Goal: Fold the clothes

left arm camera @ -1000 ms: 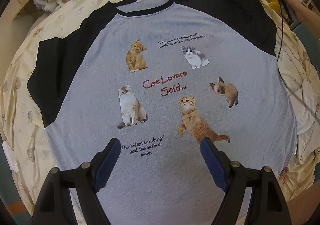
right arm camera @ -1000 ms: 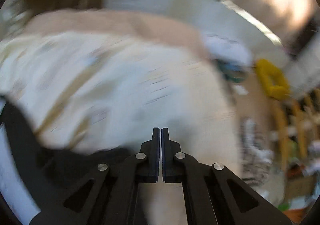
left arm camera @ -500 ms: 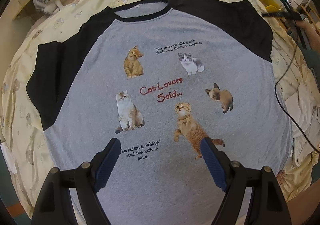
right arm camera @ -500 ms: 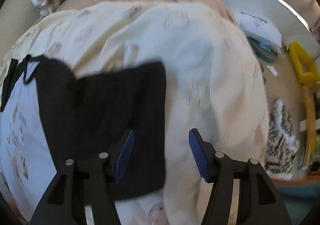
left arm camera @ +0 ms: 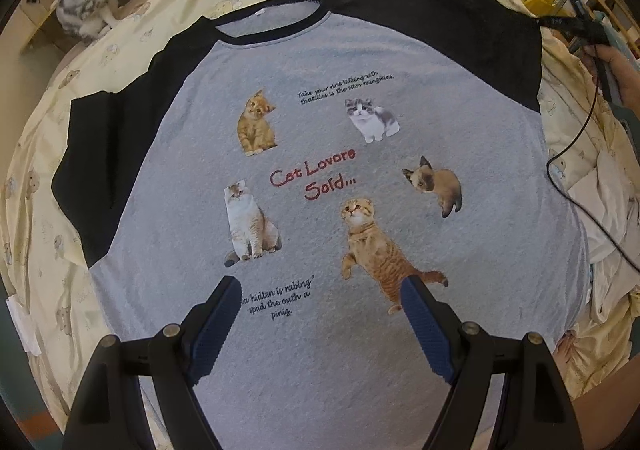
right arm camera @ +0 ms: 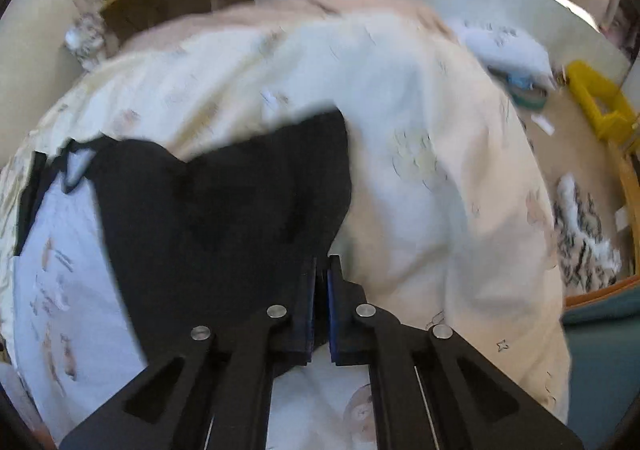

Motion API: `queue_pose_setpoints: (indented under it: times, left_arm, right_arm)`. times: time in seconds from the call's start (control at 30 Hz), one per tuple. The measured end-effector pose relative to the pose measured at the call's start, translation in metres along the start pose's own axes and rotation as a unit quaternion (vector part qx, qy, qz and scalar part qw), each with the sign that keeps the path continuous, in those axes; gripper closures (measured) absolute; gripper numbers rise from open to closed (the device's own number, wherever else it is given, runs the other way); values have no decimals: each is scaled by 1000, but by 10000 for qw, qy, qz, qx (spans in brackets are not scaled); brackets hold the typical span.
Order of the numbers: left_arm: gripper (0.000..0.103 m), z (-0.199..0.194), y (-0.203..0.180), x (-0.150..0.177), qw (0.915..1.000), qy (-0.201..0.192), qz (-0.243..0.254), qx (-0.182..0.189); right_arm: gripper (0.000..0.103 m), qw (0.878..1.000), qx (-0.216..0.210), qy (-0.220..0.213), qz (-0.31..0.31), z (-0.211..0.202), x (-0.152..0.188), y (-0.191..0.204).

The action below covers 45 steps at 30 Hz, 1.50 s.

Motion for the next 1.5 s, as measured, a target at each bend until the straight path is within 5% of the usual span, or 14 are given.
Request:
queue_pose_setpoints:
  times: [0.13,0.27,0.4,0.53,0.7,0.73,0.77,0.87,0.97,1.03,1.2,1.3,1.5]
  left_arm:
    - [21,2,-3,2,10000,43,39,47]
    - [21,5,-4,3,9999,71,73,62]
    - [21,-1,-3,3,9999,0,79,77]
    - [21,-1,2,5,10000,3,54,72]
    - [21,5,5,7,9999,62,42,73]
    - [21,6,5,7,9999,70,38,79]
    - [21,6,5,7,9999,70,26,92]
    - [21,7,6,4,9998,59,-67,200]
    - [21,14,2,-3,9993,84,-161,318]
    - [21,22,-7,-14,9989,46,-168,432]
    - [21,51,-72,-68,9943,-474,790,538]
    - [21,78,-121,-99,9846,-377,1353,1045]
    - [21,113,-184,-145,9763,-474,1700,1250]
  right_arm:
    - [100,9940,-307,-503,-926,-47,-25,77]
    - [100,9700,-1200,-415,-2073,-50,-16,194]
    - [99,9446,-1894,327,-2662,6,36,276]
    - [96,9375,-1481,829,-3039,44,72,300]
    - [63,9395,-1582,253,-3028,2,68,311]
    - [49,9402,-1683,103,-2960,-11,65,311]
    - [35,9406,-2044,-46,-2712,-26,61,306]
    - [28,9376,-2787,-467,-2027,-51,51,287]
    - [27,9390,-2981,-574,-1617,-65,55,256]
    - [27,9513,-2633,-731,-1428,-73,61,240]
    - [28,9906,-795,-539,-972,-53,97,185]
    - [33,9899,-882,-537,-966,-45,103,179]
    - [39,9884,-1057,-533,-955,-29,116,168]
Point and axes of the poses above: each gripper's, at about its wrist camera, not at the fingertips, and z roughly the way its jaws point, y to its left, x to its underside, the point moved 2 cm from there along z, roughly the way its jaws point, and after that the axes turned 12 degrees about -z, right-handed, at the moved point
